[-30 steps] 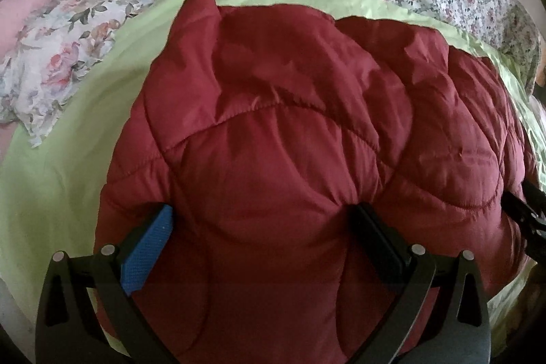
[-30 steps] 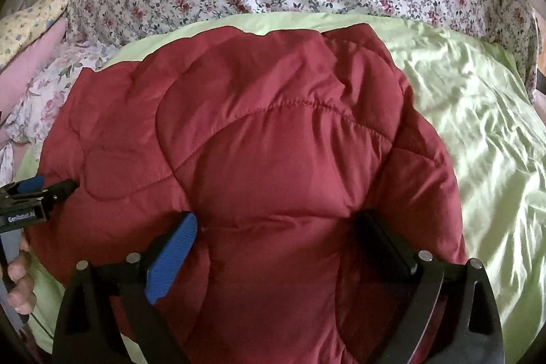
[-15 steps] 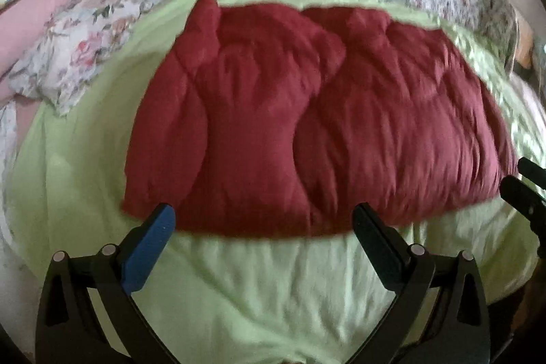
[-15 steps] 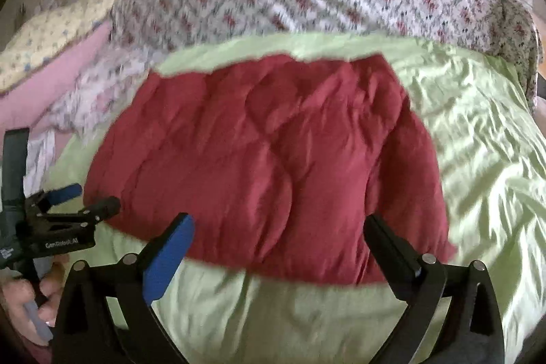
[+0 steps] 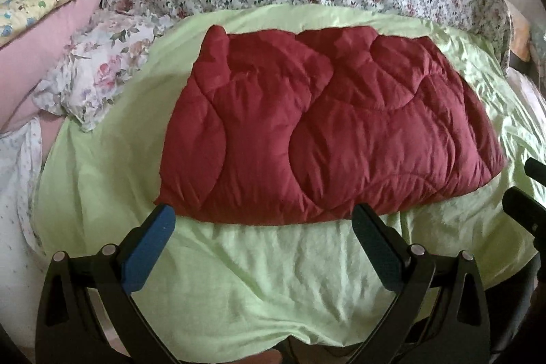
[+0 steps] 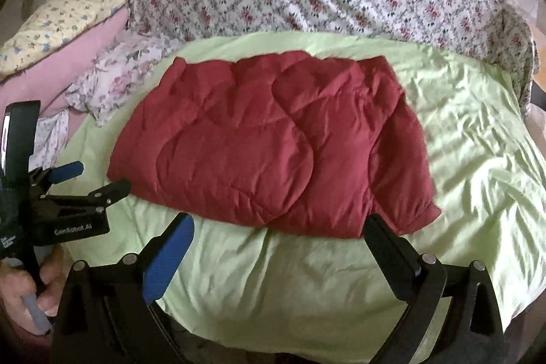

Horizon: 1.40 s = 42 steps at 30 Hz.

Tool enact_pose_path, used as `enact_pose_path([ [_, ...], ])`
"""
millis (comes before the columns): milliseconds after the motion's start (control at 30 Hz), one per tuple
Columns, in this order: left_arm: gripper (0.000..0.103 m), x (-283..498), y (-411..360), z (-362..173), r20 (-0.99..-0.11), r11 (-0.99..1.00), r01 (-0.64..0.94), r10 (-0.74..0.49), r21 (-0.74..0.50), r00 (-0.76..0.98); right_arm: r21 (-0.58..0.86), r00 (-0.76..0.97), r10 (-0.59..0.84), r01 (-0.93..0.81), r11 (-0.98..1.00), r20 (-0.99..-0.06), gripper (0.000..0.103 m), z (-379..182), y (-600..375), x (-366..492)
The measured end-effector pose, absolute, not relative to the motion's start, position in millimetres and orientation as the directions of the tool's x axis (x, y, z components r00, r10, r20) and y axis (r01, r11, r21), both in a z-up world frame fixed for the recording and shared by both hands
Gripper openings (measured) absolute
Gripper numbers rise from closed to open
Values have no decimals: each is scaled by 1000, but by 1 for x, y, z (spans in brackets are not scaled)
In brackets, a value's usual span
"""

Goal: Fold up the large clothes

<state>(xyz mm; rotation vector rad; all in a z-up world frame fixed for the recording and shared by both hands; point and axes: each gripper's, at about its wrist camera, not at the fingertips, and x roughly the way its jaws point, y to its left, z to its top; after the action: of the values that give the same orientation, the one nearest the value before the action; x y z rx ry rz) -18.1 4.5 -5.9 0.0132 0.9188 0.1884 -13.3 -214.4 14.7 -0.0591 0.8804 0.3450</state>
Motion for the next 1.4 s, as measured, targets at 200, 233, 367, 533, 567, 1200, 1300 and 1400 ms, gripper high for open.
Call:
enact_pose_path([
  [200,103,-16,3,-5,-788,983,-161,165,85,594,91,578,269,-317,944,-771,100,11,-212,-6],
  [233,103,-15,3,-5,-789,983,-161,165,86,592,93,575,270,-318,944,-772,100,10,-211,-5],
  [367,103,-11,2,-8,-794,982,-165,168,87,584,95,566,271,-321,942,-778,100,6,-208,-1],
  [533,103,-7,2,-12,-799,983,-165,162,80,579,100,565,271,-315,944,-780,100,4,-208,3],
  [567,103,-5,1,-13,-800,983,-164,162,81,577,101,564,271,-314,944,-780,100,4,-208,4],
  [1200,103,8,3,-24,-820,985,-158,149,72,552,111,538,269,-308,945,-799,100,-8,-203,18],
  [1300,103,9,2,-25,-822,985,-155,146,71,551,111,538,268,-307,945,-799,100,-8,-202,20],
  [1400,103,9,2,-26,-822,985,-157,148,72,550,115,536,272,-307,945,-799,100,-7,-202,20],
])
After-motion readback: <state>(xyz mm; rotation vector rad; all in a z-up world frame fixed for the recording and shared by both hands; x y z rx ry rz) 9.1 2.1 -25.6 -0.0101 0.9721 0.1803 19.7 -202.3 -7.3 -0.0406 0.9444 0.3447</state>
